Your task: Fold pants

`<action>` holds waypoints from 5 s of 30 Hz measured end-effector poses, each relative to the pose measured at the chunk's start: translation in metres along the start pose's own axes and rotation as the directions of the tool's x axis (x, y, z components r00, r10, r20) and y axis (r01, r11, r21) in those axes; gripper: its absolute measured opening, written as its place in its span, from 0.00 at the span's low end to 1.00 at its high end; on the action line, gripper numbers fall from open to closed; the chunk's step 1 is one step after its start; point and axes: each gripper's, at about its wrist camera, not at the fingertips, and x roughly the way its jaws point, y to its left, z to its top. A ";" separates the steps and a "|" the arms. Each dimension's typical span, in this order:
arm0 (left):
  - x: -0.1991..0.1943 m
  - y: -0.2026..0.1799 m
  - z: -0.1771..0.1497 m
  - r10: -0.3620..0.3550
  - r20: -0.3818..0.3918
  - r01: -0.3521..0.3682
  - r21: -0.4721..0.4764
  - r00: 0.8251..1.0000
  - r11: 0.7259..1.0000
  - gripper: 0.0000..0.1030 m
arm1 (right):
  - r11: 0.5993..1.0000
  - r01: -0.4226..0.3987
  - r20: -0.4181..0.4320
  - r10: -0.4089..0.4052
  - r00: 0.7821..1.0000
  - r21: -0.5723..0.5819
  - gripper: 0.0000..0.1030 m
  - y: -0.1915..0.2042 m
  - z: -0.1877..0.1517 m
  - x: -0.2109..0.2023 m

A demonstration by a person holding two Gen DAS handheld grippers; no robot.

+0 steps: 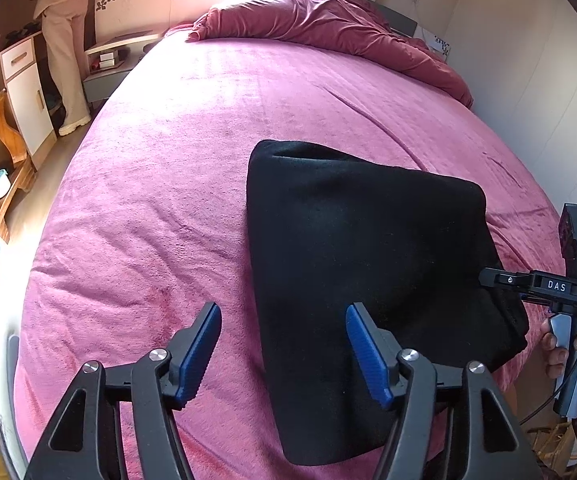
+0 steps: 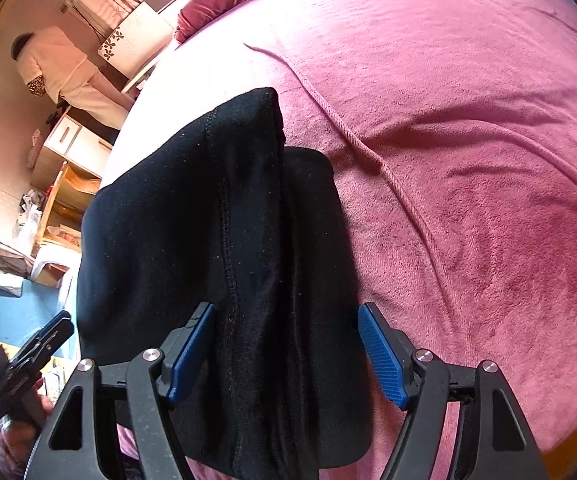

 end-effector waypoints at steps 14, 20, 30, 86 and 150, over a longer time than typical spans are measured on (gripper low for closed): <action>0.021 0.009 0.006 -0.092 -0.034 0.091 -0.027 0.995 0.996 0.76 | 0.992 -0.120 -0.077 0.122 0.989 0.031 0.79 -0.034 -0.009 0.005; 0.033 0.012 0.011 -0.139 -0.049 0.137 -0.042 0.989 0.990 0.77 | 0.989 -0.143 -0.095 0.145 0.985 0.024 0.81 -0.037 -0.008 0.012; 0.065 0.032 0.017 -0.346 -0.085 0.320 -0.225 0.934 0.920 0.77 | 0.980 -0.188 -0.112 0.194 0.975 0.058 0.81 -0.046 0.001 0.017; 0.064 0.144 0.091 -0.005 0.006 0.007 -0.301 1.000 0.954 0.61 | 0.960 -0.220 -0.172 0.191 0.966 -0.171 0.62 0.120 0.133 0.135; -0.100 0.028 -0.023 0.320 0.259 -0.268 -0.217 0.911 0.939 0.62 | 0.850 0.454 0.524 -0.266 0.809 -0.269 0.85 0.236 -0.062 -0.062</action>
